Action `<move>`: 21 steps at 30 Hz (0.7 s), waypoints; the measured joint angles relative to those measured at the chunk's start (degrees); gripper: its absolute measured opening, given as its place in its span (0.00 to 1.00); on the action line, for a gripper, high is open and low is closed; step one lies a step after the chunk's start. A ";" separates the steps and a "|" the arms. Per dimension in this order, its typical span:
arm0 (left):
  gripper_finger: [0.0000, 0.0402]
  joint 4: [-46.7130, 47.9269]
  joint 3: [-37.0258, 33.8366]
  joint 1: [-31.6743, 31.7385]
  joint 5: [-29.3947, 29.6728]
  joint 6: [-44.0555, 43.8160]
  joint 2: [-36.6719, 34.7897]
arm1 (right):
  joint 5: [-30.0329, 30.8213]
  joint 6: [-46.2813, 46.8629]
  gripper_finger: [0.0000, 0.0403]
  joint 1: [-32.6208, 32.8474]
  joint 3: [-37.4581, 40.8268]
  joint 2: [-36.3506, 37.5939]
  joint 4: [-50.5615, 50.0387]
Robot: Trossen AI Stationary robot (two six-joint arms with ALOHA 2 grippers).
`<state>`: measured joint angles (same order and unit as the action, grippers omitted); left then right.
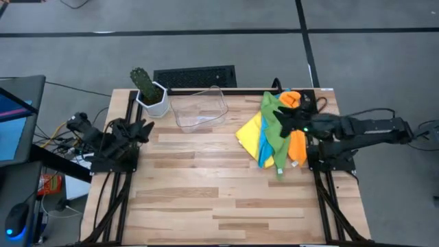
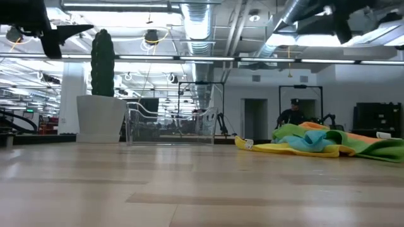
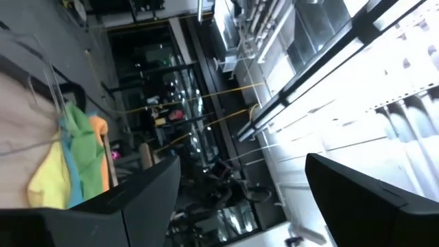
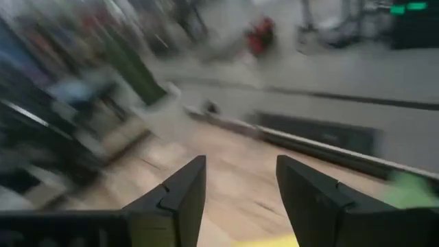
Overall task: Fold microfiber towels
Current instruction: Fold the green microfiber cloth
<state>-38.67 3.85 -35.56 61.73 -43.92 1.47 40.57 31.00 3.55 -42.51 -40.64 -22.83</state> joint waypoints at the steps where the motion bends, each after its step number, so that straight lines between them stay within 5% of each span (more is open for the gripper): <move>1: 0.76 0.59 0.59 0.38 -0.02 0.00 0.69 | -0.01 0.00 0.50 -1.07 -2.73 -2.22 -4.64; 6: 0.75 0.79 4.22 1.70 -0.20 1.47 6.12 | -0.14 -0.76 0.50 -6.86 -13.93 -10.90 -16.76; 11: 0.75 0.86 8.65 2.57 -3.94 5.42 12.74 | -1.29 -7.92 0.50 -11.55 -19.27 -13.23 -18.03; 21: 0.75 2.46 17.30 3.90 -7.51 9.86 26.26 | -17.23 -10.10 0.50 -23.85 -20.78 -12.05 -21.10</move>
<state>-36.21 21.15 -31.65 54.22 -34.06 27.73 23.34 20.91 -20.30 -63.29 -52.69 -43.93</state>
